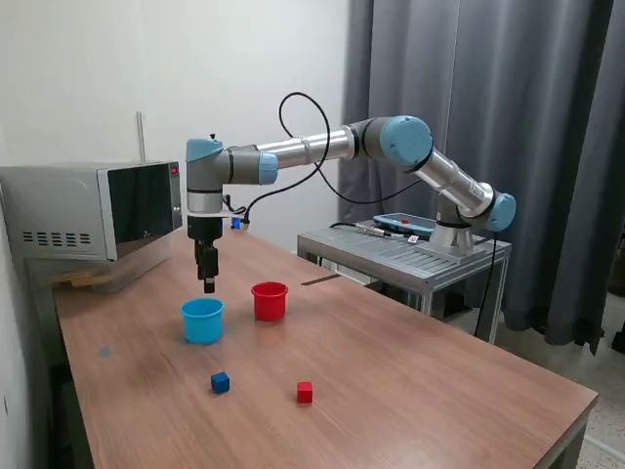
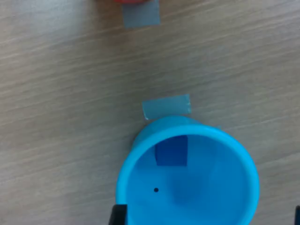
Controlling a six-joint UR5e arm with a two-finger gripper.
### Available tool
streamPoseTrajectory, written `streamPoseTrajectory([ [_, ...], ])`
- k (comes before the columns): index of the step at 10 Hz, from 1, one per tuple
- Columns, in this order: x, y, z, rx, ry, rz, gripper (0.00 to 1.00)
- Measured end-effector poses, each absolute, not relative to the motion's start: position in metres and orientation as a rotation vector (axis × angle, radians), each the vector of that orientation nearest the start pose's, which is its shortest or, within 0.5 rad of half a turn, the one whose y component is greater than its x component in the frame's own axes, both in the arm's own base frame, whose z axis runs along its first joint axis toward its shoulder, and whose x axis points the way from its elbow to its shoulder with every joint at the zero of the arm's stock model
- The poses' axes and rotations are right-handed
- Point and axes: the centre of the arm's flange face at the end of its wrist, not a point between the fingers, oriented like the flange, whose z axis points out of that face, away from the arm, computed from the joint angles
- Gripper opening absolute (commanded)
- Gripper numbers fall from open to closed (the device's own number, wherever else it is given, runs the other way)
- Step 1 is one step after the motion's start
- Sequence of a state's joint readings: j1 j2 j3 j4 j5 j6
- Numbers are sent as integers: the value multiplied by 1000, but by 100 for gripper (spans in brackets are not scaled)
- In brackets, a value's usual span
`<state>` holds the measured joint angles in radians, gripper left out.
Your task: Place red objects in the red bin, and blue objects in the blue bin.
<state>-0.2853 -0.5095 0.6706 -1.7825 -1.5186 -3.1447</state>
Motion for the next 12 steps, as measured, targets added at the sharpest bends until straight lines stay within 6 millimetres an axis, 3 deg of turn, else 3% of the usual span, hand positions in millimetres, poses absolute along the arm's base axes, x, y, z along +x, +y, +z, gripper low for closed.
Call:
streamPoseTrajectory([
  [3,-868,101,214,-1948,2557,17,100],
  [5,-870,83,214,-1979,2535,16,100],
  [12,-873,-28,218,-2149,2396,11,100],
])
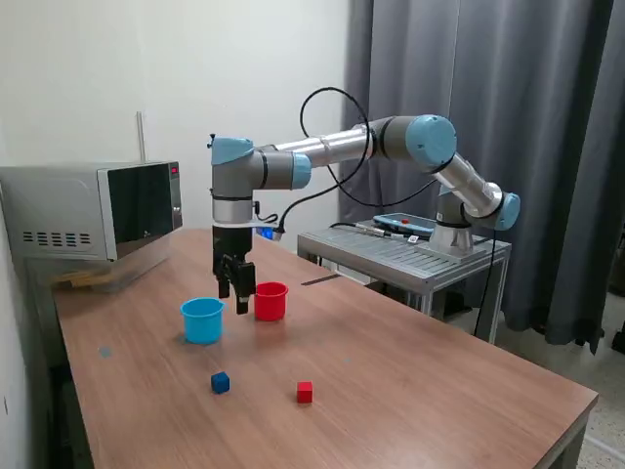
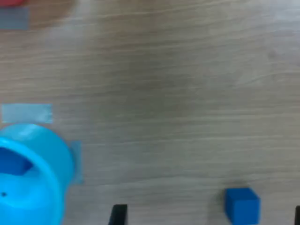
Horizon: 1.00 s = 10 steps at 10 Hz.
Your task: Place red objects in the red bin, and blue objects in the blue bin.
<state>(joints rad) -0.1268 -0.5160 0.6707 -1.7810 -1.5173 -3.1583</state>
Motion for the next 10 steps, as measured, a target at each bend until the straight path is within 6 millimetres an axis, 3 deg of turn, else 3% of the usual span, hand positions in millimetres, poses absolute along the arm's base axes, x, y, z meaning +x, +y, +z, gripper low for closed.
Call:
streamPoseTrajectory([
  [5,-858,-87,227,-2207,2328,-8,100],
  [10,-819,-99,286,-2239,2297,7,100],
])
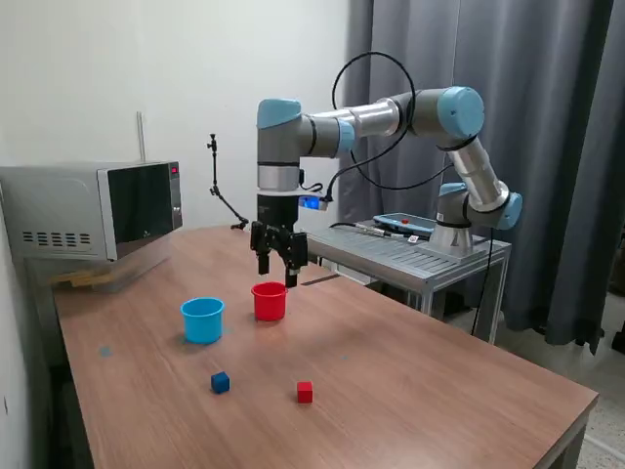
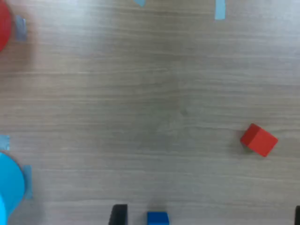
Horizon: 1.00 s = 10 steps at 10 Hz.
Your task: Place red objects in the red bin, and blue objects in the blue bin.
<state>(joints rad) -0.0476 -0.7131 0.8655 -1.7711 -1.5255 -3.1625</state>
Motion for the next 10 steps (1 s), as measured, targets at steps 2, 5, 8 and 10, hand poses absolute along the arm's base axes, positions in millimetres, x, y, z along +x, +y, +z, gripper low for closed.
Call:
streamPoseTrajectory([
  [2,-811,-99,307,-2247,2301,30,100],
  [5,-806,-98,328,-2259,2314,70,100],
  [8,-812,-92,333,-2270,2346,126,100],
  [10,-821,-90,334,-2287,2373,187,100],
])
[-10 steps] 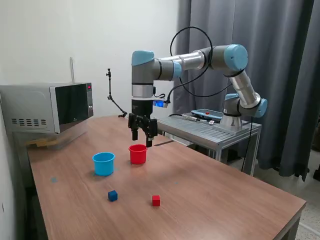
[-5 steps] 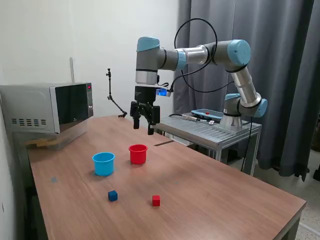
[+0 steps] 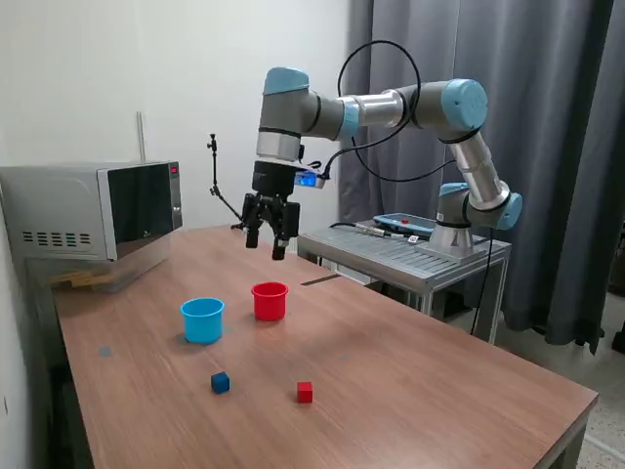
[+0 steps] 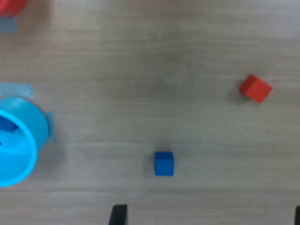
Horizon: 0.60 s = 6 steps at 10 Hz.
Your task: Place red objects in the red bin, and blue objects in the blue bin.
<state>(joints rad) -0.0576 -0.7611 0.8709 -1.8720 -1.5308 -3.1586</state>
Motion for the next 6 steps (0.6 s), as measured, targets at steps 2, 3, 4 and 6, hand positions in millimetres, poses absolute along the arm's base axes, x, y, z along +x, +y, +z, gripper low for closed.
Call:
streamPoseTrajectory([
  [2,-831,-89,323,-2290,2380,200,100],
  [3,-836,-89,317,-2292,2380,201,100],
  [4,-842,-89,311,-2296,2380,201,100],
  [6,-854,-88,297,-2302,2379,197,100],
])
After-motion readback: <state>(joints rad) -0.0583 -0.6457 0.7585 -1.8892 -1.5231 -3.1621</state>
